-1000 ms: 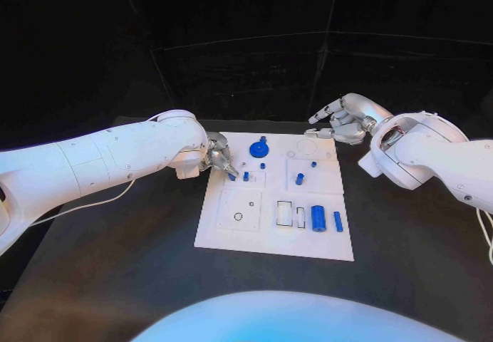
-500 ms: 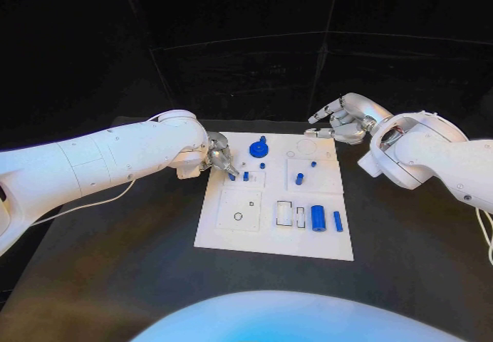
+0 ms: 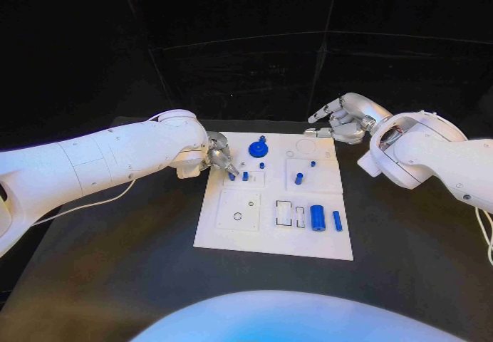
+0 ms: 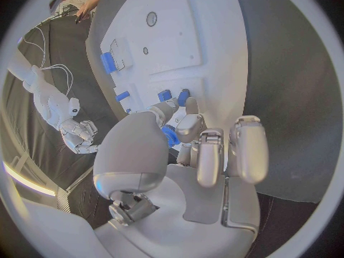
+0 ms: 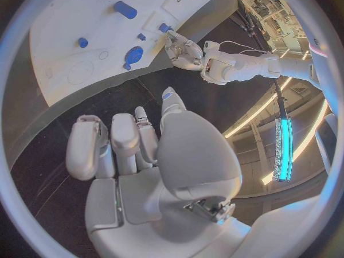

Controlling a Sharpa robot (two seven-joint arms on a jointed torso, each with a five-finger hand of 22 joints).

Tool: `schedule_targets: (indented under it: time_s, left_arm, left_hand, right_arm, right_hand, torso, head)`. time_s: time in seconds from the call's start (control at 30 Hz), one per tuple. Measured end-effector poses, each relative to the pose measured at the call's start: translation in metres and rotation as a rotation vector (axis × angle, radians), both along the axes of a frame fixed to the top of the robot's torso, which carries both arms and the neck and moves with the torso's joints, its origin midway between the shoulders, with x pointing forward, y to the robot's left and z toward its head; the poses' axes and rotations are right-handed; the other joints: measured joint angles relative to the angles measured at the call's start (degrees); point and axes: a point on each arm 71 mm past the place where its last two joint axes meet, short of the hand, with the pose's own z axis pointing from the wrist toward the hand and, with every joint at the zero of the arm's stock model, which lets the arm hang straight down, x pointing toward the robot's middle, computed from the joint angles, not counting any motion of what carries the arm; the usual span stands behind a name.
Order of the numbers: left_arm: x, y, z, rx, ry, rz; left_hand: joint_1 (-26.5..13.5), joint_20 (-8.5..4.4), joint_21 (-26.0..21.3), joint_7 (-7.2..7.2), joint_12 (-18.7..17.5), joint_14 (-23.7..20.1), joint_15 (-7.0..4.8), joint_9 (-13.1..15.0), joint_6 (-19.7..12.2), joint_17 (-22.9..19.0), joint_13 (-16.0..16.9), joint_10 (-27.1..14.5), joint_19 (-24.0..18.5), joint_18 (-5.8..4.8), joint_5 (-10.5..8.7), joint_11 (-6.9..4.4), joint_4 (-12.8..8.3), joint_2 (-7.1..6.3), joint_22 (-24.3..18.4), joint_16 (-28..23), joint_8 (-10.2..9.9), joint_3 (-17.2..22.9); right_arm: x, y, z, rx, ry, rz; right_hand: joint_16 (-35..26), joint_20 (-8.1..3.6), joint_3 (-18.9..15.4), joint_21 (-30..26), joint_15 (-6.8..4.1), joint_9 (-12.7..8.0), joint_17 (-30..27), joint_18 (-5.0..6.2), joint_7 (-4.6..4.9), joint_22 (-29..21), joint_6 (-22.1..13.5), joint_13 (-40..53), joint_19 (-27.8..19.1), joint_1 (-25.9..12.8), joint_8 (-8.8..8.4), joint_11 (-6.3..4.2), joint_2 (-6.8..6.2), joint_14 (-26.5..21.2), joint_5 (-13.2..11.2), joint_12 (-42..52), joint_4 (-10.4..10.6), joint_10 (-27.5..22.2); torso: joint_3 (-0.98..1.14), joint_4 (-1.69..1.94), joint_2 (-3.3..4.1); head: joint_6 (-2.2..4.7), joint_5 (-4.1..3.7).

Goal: Assemble the parts on the task board

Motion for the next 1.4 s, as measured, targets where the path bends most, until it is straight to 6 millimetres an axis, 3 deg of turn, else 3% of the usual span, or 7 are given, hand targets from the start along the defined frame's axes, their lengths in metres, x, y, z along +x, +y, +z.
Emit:
schedule_targets:
  time_s: [1.03,1.4]
  left_arm:
    - [0.0027,-0.0003,-0.0022,0.013,0.017,-0.002]
    - [0.0049,0.0019,-0.0028,0.018,0.015,0.008]
  left_hand:
    - [-1.1,-0.40,0.6,-0.95,0.2,0.0,-0.40,0.6,1.3,0.0,0.1,0.1,0.0,0.00,-0.01,-0.10,1.0,0.14,0.0,0.0,0.4,-3.0]
    - [-5.0,-0.40,0.8,-1.25,0.2,0.0,-0.40,1.6,2.0,0.0,-0.6,0.1,0.0,0.00,0.00,-0.11,5.4,0.18,0.0,0.0,0.7,-10.9]
  right_arm:
    - [0.0001,-0.0003,0.0000,0.000,0.000,0.000]
    - [0.0002,-0.0003,0.0000,0.000,-0.001,0.000]
  right_hand:
    - [0.0,0.00,-0.5,0.0,0.00,0.0,-0.1,0.00,0.00,-0.1,0.0,0.0,0.0,0.3,0.00,-0.21,0.31,0.0,0.0,0.0,0.1,-0.2]
    - [0.0,0.00,-0.5,0.0,0.00,0.0,-0.1,0.00,0.00,-0.2,0.0,0.0,0.0,0.3,0.00,-0.21,0.31,0.0,0.0,0.0,0.1,-0.2]
  torso:
    - [-0.02,0.01,0.01]
    - [-0.03,0.01,0.01]
  head:
    - [-0.36,-0.23]
    - [-0.28,-0.26]
